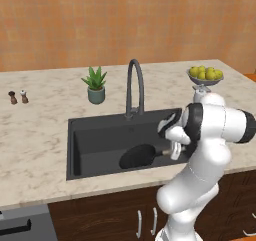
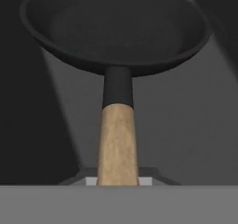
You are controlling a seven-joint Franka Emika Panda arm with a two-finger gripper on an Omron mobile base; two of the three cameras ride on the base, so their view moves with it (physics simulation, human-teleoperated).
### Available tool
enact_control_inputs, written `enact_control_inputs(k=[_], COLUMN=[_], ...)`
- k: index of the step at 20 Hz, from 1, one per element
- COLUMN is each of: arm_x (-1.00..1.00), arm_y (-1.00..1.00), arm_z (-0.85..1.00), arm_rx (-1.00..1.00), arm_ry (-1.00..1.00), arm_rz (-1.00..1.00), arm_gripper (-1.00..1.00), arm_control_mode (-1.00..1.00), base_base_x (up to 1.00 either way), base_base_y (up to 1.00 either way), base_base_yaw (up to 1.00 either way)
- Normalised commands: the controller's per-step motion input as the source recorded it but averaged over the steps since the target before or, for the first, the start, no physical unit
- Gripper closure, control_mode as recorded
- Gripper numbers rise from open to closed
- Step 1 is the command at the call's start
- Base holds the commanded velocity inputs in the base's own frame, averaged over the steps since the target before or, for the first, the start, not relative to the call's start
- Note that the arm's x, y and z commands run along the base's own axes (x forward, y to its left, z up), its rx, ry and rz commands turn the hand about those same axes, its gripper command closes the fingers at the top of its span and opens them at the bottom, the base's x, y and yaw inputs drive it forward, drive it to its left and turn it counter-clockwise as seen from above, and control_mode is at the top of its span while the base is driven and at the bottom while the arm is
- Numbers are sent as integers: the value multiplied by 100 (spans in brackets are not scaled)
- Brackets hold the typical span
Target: Pick the pan and sponge and place them into the sink. Then turn on the water.
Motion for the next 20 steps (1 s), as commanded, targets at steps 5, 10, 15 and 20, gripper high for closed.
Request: enact_control_inputs(k=[5, 10, 15, 20], arm_x=[37, 47, 32, 17], arm_y=[0, -1, -16, -13], arm_z=[-65, -74, -85, -51], arm_rx=[-12, -10, -4, 0], arm_ry=[18, 2, -6, -14], arm_rz=[0, 0, 0, 0], arm_gripper=[100, 100, 100, 100], arm_control_mode=[-100, -100, -100, -100], base_base_x=[0, 0, 0, 0], base_base_y=[0, 0, 0, 0], base_base_yaw=[0, 0, 0, 0])
